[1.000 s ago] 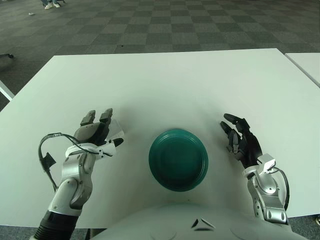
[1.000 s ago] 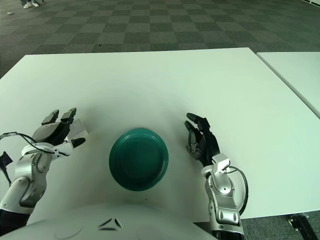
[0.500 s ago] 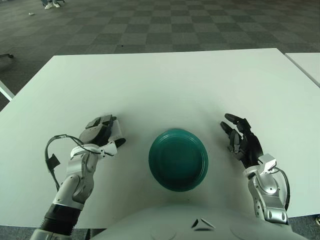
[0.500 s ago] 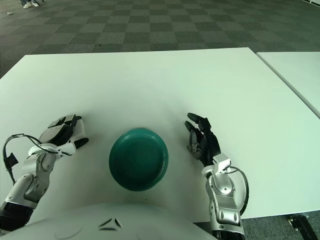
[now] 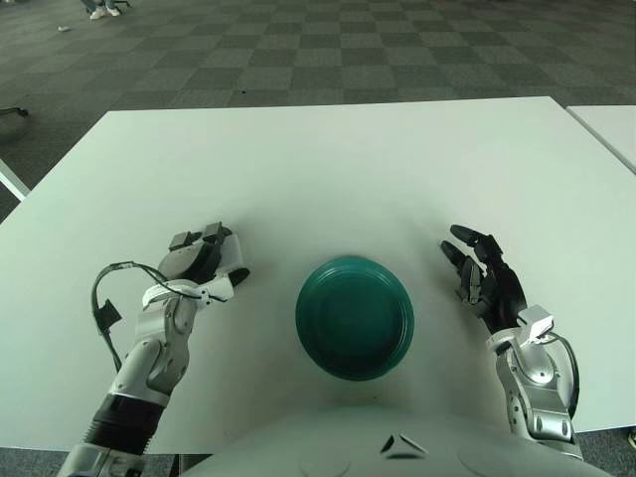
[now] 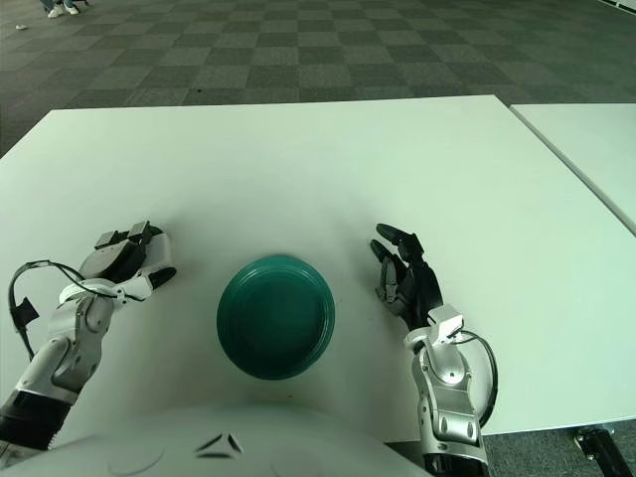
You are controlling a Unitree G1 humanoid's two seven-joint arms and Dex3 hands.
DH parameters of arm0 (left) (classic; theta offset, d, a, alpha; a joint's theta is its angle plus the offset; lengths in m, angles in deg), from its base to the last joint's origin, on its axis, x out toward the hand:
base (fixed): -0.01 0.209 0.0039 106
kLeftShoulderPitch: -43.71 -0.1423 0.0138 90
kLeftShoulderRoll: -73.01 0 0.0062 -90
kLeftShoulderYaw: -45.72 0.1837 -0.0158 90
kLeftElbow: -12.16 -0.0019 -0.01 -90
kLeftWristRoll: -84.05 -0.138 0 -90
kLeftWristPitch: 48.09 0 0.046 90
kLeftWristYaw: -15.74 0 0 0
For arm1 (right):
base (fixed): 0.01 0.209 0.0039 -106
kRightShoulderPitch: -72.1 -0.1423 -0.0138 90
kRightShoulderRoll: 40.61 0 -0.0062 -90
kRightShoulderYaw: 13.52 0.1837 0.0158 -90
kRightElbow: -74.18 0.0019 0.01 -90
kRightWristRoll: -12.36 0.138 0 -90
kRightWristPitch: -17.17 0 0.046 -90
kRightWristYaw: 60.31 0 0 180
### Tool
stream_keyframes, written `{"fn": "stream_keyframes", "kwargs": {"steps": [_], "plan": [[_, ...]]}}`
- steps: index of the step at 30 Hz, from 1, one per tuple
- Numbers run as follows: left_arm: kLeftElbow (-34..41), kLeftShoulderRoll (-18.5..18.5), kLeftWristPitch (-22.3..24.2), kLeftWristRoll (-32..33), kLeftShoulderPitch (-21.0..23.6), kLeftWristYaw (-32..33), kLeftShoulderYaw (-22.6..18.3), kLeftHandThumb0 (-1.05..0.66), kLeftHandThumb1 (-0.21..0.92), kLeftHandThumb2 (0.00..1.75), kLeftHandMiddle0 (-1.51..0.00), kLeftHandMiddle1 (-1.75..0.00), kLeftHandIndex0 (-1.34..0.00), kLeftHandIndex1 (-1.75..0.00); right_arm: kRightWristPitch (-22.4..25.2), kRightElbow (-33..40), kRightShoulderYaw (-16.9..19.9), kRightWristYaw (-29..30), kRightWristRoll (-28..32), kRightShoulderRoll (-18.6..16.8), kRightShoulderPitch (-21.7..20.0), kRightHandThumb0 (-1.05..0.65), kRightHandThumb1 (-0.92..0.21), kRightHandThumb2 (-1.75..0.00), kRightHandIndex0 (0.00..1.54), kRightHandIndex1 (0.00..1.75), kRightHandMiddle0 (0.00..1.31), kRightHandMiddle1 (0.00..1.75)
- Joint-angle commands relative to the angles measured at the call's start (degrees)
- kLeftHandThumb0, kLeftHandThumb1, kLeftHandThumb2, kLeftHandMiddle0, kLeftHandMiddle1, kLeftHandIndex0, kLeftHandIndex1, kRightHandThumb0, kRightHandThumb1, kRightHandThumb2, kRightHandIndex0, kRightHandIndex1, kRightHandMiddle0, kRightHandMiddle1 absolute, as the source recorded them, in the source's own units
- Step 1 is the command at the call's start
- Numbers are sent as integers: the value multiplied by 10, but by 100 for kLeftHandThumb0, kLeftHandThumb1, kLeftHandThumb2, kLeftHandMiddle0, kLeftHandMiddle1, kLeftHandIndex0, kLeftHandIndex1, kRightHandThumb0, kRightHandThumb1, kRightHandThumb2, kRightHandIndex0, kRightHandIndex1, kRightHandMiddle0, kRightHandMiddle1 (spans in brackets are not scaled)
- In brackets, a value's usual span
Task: Put the charger into the plate.
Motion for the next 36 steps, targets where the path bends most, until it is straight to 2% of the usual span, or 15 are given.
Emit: {"fn": "stream_keyframes", "kwargs": {"steps": [1, 3, 4, 5, 8, 9, 12, 15, 18, 22, 24, 26, 28, 33, 36], "plan": [[-27, -8, 11, 17, -1, -35, 13, -105, 92, 70, -3, -143, 0, -147, 23, -32, 3, -2, 3, 0, 14, -75, -92, -83, 36, 10, 0, 86], [-31, -11, 12, 23, 3, -43, 15, -105, 92, 72, -16, -162, -2, -153, 19, -33, 4, -2, 1, 0, 14, -76, -92, -83, 36, 10, 0, 86], [-34, -12, 13, 27, 6, -49, 15, -105, 92, 72, -19, -164, -2, -154, 17, -34, 4, 0, -2, 0, 13, -76, -92, -83, 36, 10, 0, 86], [-36, -13, 13, 30, 9, -53, 16, -105, 92, 70, -33, -168, -4, -159, 15, -34, 4, 0, -4, 0, 13, -77, -92, -83, 36, 10, 0, 87], [-42, -17, 9, 43, 14, -57, 18, -101, 92, 66, -55, -172, -9, -168, 14, -35, 4, 5, -8, 0, 12, -78, -92, -84, 37, 10, 0, 87], [-44, -18, 7, 47, 16, -56, 19, -96, 92, 62, -62, -173, -16, -171, 15, -36, 5, 6, -9, 0, 11, -78, -92, -84, 37, 10, 0, 88], [-51, -18, 1, 57, 19, -46, 19, -85, 92, 55, -72, -174, -28, -173, 16, -39, 5, 9, -10, 0, 9, -78, -92, -84, 37, 11, 0, 89], [-59, -13, -6, 67, 22, -27, 15, -57, 65, 89, -77, -174, -40, -174, 16, -42, 6, 9, -8, 1, 5, -77, -92, -84, 37, 11, 0, 90], [-65, -3, -10, 79, 23, -4, 6, -48, 53, 105, -80, -175, -46, -174, 16, -44, 7, 10, -8, 1, 3, -77, -92, -84, 36, 10, 0, 90], [-71, 7, -11, 94, 24, 18, -1, -46, 43, 117, -81, -175, -52, -175, 16, -47, 8, 11, -9, 1, 1, -77, -92, -85, 35, 10, 0, 89], [-71, 12, -12, 101, 23, 28, -5, -19, 27, 137, -74, -174, -54, -175, 16, -48, 7, 13, -11, 1, 0, -77, -92, -85, 35, 10, 0, 89], [-68, 16, -13, 109, 22, 38, -9, -10, 18, 145, -77, -167, -56, -175, 17, -46, 6, 15, -13, 1, 0, -77, -92, -85, 34, 10, 0, 88], [-64, 17, -16, 114, 20, 45, -11, -4, 11, 151, -81, -161, -59, -175, 17, -45, 6, 17, -15, 0, 1, -76, -92, -85, 34, 9, 0, 87], [-45, 18, -21, 120, 15, 63, -14, -1, 3, 158, -87, -154, -64, -175, 20, -44, 7, 20, -14, -1, 1, -76, -92, -86, 34, 10, 0, 87], [8, 21, -18, 118, 3, 69, -20, 0, -2, 161, -91, -151, -68, -175, 19, -45, 7, 23, -15, -1, 1, -76, -92, -86, 35, 10, 0, 88]]}}
